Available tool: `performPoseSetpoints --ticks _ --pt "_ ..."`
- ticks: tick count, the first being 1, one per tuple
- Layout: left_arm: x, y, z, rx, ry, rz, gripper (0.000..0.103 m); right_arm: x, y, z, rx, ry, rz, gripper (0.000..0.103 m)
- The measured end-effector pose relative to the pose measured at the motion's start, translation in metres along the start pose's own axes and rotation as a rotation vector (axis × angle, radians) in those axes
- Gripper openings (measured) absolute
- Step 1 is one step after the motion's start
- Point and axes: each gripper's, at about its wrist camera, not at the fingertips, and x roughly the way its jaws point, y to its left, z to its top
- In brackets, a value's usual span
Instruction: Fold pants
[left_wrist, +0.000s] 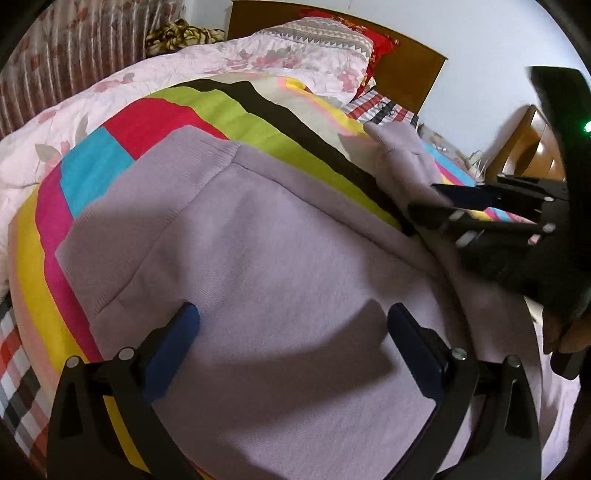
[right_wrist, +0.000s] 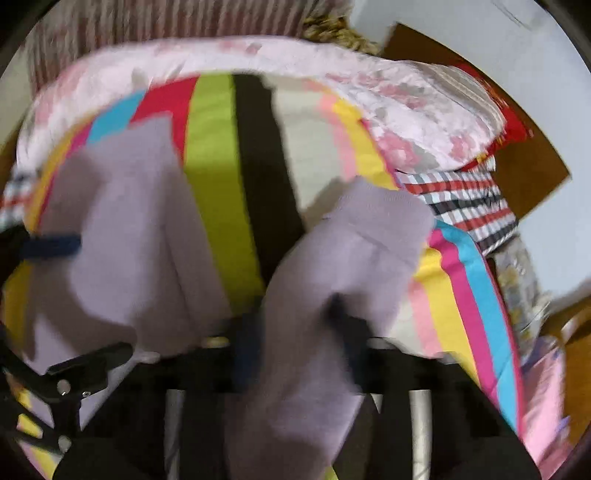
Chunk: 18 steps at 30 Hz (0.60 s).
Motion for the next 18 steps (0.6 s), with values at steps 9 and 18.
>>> performPoseSetpoints --ticks 9,18 --pt "0.004 0.005 0.005 -0.003 0.001 -0.002 0.101 -0.021 -0.077 -0.026 0.373 -0.138 0.271 0.016" --pt "-0.040 0.058 0.001 -0.255 -0.156 -0.319 0.100 -0.069 -0.033 -0.005 0.342 -0.262 0.400 0.015"
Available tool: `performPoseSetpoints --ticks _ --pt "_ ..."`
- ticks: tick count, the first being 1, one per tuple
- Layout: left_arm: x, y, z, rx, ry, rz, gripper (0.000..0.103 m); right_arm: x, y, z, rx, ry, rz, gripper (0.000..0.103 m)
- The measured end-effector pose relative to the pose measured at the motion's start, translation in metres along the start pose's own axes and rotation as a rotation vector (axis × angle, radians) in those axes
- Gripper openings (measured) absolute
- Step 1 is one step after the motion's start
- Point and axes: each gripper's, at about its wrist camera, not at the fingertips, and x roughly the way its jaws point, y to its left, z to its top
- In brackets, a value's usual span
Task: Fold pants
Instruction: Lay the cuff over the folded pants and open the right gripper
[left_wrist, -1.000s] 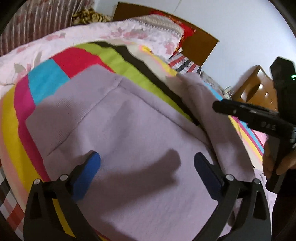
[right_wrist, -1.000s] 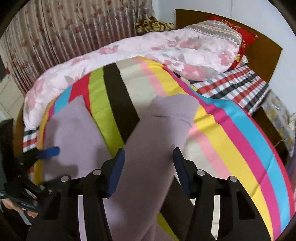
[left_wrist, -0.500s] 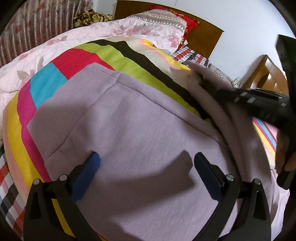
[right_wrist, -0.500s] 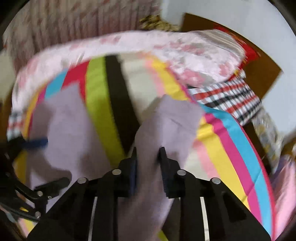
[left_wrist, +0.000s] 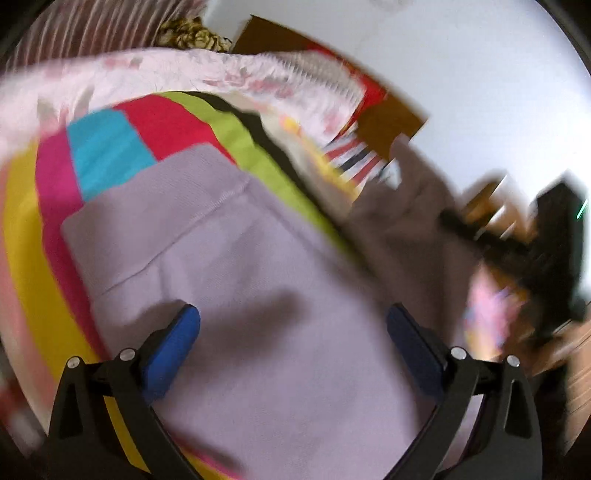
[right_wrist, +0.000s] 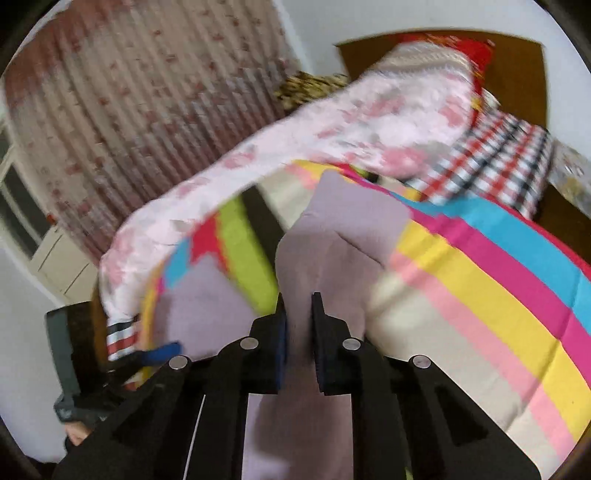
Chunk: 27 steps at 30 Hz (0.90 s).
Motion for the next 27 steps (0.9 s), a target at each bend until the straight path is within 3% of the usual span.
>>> performPoseSetpoints --ticks 2,3,5,7,8,9,10,13,15,16,21,27 --pt "-0.030 0.030 0.006 -0.157 -0.088 -0.127 0.101 0.001 0.030 0.005 -0.048 -0.002 0.056 0.015" --pt "-0.035 0.040 0.009 -0.197 -0.093 -0.153 0.101 0.007 0.052 0.005 -0.082 0.015 0.096 0.015" --pt "-0.042 0.060 0.014 -0.244 -0.088 -0.148 0.101 0.023 0.082 0.000 -0.137 0.066 0.152 0.016" --pt "-0.046 0.069 0.013 -0.257 -0.090 -0.100 0.100 0.058 0.108 -0.015 -0.187 0.192 0.200 0.023" --pt "-0.048 0.074 0.011 -0.261 -0.085 -0.101 0.100 0.074 0.115 -0.022 -0.207 0.252 0.191 0.033" --pt "-0.047 0.076 0.009 -0.263 -0.076 -0.109 0.100 0.088 0.119 -0.032 -0.218 0.294 0.166 0.057" --pt "-0.045 0.078 0.007 -0.265 -0.059 -0.115 0.100 0.092 0.118 -0.036 -0.214 0.299 0.160 0.061" --pt "-0.041 0.079 0.000 -0.250 -0.041 -0.122 0.097 0.081 0.101 -0.038 -0.172 0.255 0.179 0.060" --pt "-0.040 0.078 -0.001 -0.244 -0.040 -0.132 0.082 0.062 0.085 -0.032 -0.160 0.194 0.179 0.060" --pt "-0.038 0.077 -0.001 -0.236 -0.041 -0.123 0.081 0.053 0.076 -0.028 -0.159 0.167 0.168 0.060" --pt "-0.027 0.069 -0.001 -0.208 -0.044 -0.080 0.080 0.039 0.040 -0.014 -0.132 0.118 0.079 0.057" --pt "-0.022 0.064 0.006 -0.216 -0.035 -0.059 0.080 0.072 0.026 -0.006 -0.174 0.133 0.009 0.049"
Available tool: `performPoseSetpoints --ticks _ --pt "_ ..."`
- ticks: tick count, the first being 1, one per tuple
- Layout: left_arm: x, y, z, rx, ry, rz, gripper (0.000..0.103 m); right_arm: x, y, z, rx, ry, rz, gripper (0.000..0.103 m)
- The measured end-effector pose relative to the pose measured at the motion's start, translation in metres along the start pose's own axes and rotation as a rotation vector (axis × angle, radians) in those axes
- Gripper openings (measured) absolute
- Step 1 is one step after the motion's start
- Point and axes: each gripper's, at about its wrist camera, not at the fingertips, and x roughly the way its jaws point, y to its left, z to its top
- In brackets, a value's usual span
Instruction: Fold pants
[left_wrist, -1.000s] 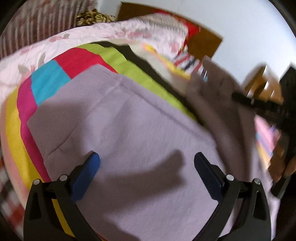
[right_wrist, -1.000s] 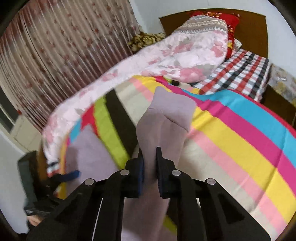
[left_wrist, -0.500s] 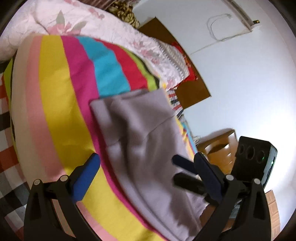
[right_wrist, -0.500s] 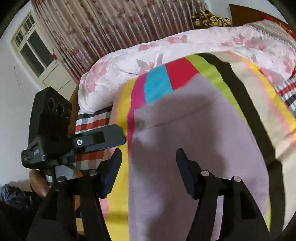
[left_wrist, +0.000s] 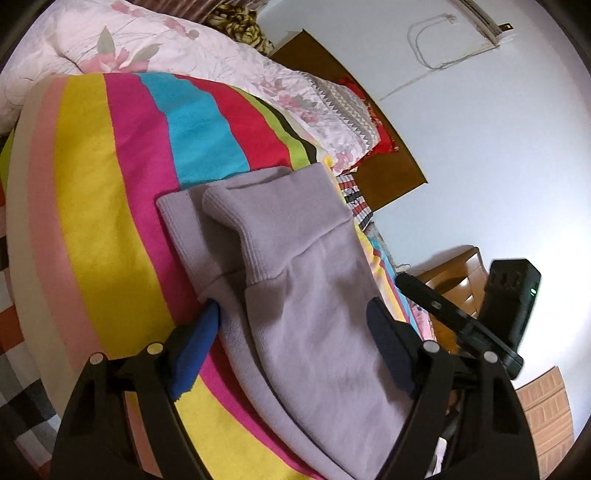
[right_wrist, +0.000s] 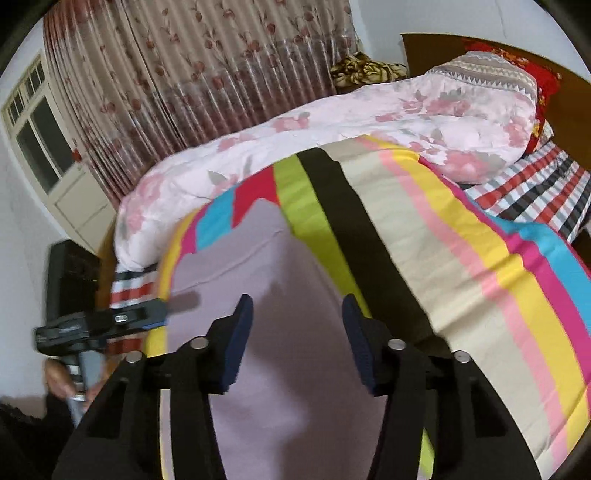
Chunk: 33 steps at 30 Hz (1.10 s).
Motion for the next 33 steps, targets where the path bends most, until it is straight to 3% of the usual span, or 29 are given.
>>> performPoseSetpoints --ticks 7,13,14,16,17,18,20,24,26,30,32,33 --pt "-0.016 -0.032 0.012 0.137 -0.076 0.117 0.080 0.030 -0.008 0.017 -0.034 0.040 0.014 0.044" --pt "0.013 -0.007 0.016 0.081 -0.030 0.164 0.076 0.049 -0.006 0.023 -0.060 0.107 0.022 0.043" --pt "0.014 -0.004 0.014 0.078 -0.036 0.179 0.068 0.053 -0.007 0.021 -0.059 0.121 0.035 0.041" --pt "0.013 -0.004 0.012 0.090 -0.060 0.209 0.044 0.053 -0.006 0.019 -0.067 0.122 0.051 0.021" --pt "0.010 -0.003 0.013 0.113 -0.064 0.192 0.020 0.049 -0.003 0.018 -0.075 0.097 0.058 0.015" --pt "0.010 -0.003 0.014 0.110 -0.052 0.147 0.011 0.045 -0.001 0.018 -0.083 0.079 0.062 0.008" --pt "0.000 -0.010 0.013 0.119 -0.073 0.133 0.010 0.034 0.007 0.019 -0.101 0.038 0.057 0.007" --pt "-0.033 -0.039 0.010 0.219 -0.162 0.179 0.010 0.008 0.027 0.029 -0.121 -0.048 0.056 0.007" --pt "-0.034 -0.036 0.013 0.207 -0.145 0.215 0.010 0.018 0.033 0.034 -0.126 -0.018 0.043 0.007" --pt "0.004 0.010 0.018 0.097 -0.001 0.242 0.014 0.064 0.027 0.023 -0.113 0.126 -0.022 0.007" --pt "0.003 0.017 0.015 0.103 -0.009 0.229 0.018 0.068 0.020 0.016 -0.072 0.113 0.001 0.008" --pt "-0.001 0.017 0.014 0.105 -0.021 0.228 0.025 0.066 0.017 0.015 -0.054 0.103 0.015 0.012"
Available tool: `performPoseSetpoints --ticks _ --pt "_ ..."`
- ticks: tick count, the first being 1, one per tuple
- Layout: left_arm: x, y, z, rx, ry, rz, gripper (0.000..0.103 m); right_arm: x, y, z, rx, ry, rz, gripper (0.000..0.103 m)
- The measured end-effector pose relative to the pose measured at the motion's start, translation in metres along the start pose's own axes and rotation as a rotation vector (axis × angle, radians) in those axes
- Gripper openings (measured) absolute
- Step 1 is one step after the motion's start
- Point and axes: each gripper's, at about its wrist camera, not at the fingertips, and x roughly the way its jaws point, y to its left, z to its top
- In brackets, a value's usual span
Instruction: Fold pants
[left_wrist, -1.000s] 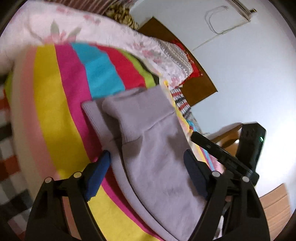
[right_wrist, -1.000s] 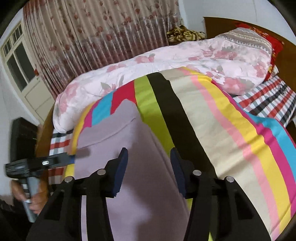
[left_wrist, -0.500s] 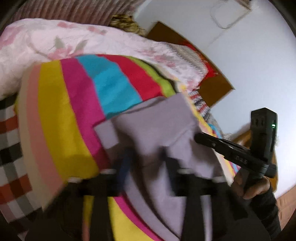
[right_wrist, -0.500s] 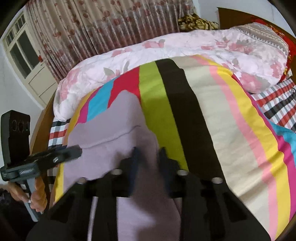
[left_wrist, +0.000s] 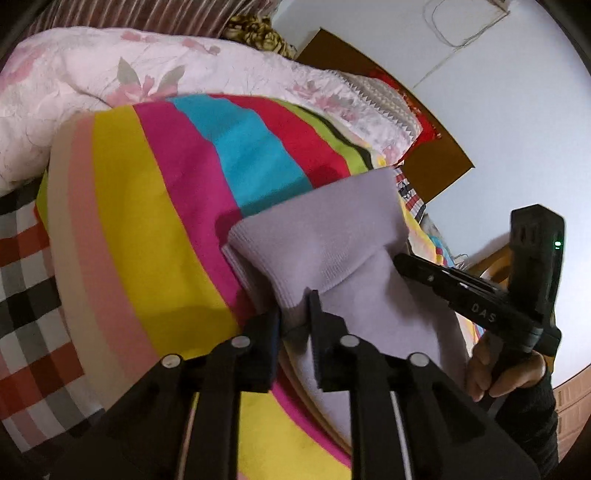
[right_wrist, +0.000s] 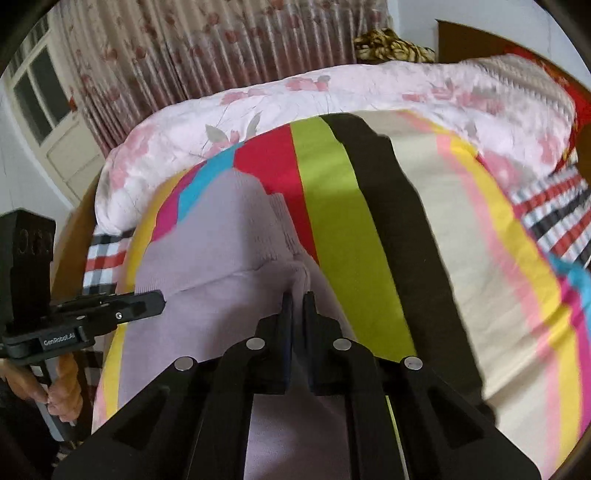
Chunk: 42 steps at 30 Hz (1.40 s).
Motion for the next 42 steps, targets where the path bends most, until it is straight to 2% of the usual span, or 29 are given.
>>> performPoseSetpoints --ticks 1,2,3,4,5,7,10,11,13,16,17,19,21,22,23,25,27,29,31,33,35,38,40,42 --pt "-0.005 0.001 -0.001 -0.004 -0.016 0.005 0.032 -0.003 -0.002 -0.001 0.013 -0.002 0.011 0.022" --pt "-0.010 0.002 -0.002 -0.017 -0.034 0.064 0.054 -0.010 -0.004 -0.002 0.027 0.000 0.007 0.030" --pt "-0.015 0.002 -0.004 -0.024 -0.059 0.109 0.059 -0.016 -0.006 -0.002 0.031 0.001 -0.003 0.048" --pt "-0.024 -0.001 -0.004 -0.020 -0.097 0.148 0.060 -0.028 -0.007 -0.004 0.030 -0.010 -0.020 0.057" --pt "-0.033 -0.007 -0.003 0.002 -0.131 0.177 0.064 -0.047 -0.010 -0.009 0.022 -0.045 -0.037 0.058" --pt "-0.051 -0.023 -0.007 0.060 -0.192 0.178 0.071 -0.079 -0.018 -0.023 0.025 -0.080 -0.096 0.058" --pt "-0.062 -0.059 -0.013 0.183 -0.204 0.090 0.087 -0.121 -0.038 -0.050 0.074 -0.103 -0.194 0.058" --pt "-0.058 -0.077 -0.016 0.247 -0.181 0.045 0.091 -0.139 -0.049 -0.068 0.119 -0.101 -0.223 0.058" --pt "-0.044 -0.100 -0.021 0.323 -0.150 0.004 0.092 -0.160 -0.061 -0.097 0.198 -0.093 -0.254 0.058" --pt "-0.009 -0.123 -0.030 0.402 -0.053 0.019 0.093 -0.174 -0.060 -0.140 0.236 -0.051 -0.260 0.058" --pt "0.003 -0.128 -0.031 0.413 -0.021 0.043 0.093 -0.176 -0.055 -0.153 0.232 -0.033 -0.258 0.058" --pt "0.031 -0.124 -0.041 0.425 0.069 0.170 0.093 -0.172 -0.046 -0.179 0.216 0.024 -0.238 0.062" --pt "0.040 -0.113 -0.045 0.403 0.114 0.183 0.093 -0.162 -0.049 -0.205 0.215 0.106 -0.270 0.065" --pt "0.037 -0.110 -0.043 0.390 0.105 0.170 0.093 -0.164 -0.055 -0.212 0.234 0.090 -0.257 0.064" --pt "0.038 -0.109 -0.042 0.393 0.108 0.176 0.093 -0.173 -0.064 -0.215 0.280 0.041 -0.202 0.064" --pt "0.041 -0.109 -0.044 0.401 0.124 0.182 0.093 -0.184 -0.078 -0.211 0.351 -0.006 -0.151 0.063" --pt "0.043 -0.113 -0.046 0.404 0.130 0.183 0.095 -0.191 -0.084 -0.198 0.332 -0.063 -0.101 0.058" --pt "0.047 -0.113 -0.044 0.407 0.133 0.192 0.096 -0.182 -0.090 -0.184 0.303 -0.046 -0.050 0.048" --pt "0.048 -0.112 -0.045 0.396 0.134 0.196 0.098 -0.168 -0.090 -0.174 0.249 0.017 -0.049 0.036" --pt "0.053 -0.115 -0.041 0.394 0.137 0.206 0.101 -0.156 -0.088 -0.170 0.211 0.071 -0.032 0.029" --pt "0.056 -0.119 -0.042 0.411 0.139 0.235 0.101 -0.151 -0.080 -0.176 0.166 0.112 -0.042 0.028" --pt "0.056 -0.118 -0.043 0.405 0.138 0.232 0.101 -0.150 -0.073 -0.178 0.120 0.108 -0.058 0.028" --pt "0.056 -0.118 -0.043 0.399 0.138 0.226 0.101 -0.156 -0.065 -0.179 0.053 0.090 -0.112 0.004" --pt "0.057 -0.120 -0.044 0.400 0.138 0.229 0.101 -0.172 -0.043 -0.174 -0.060 0.035 -0.228 0.004"
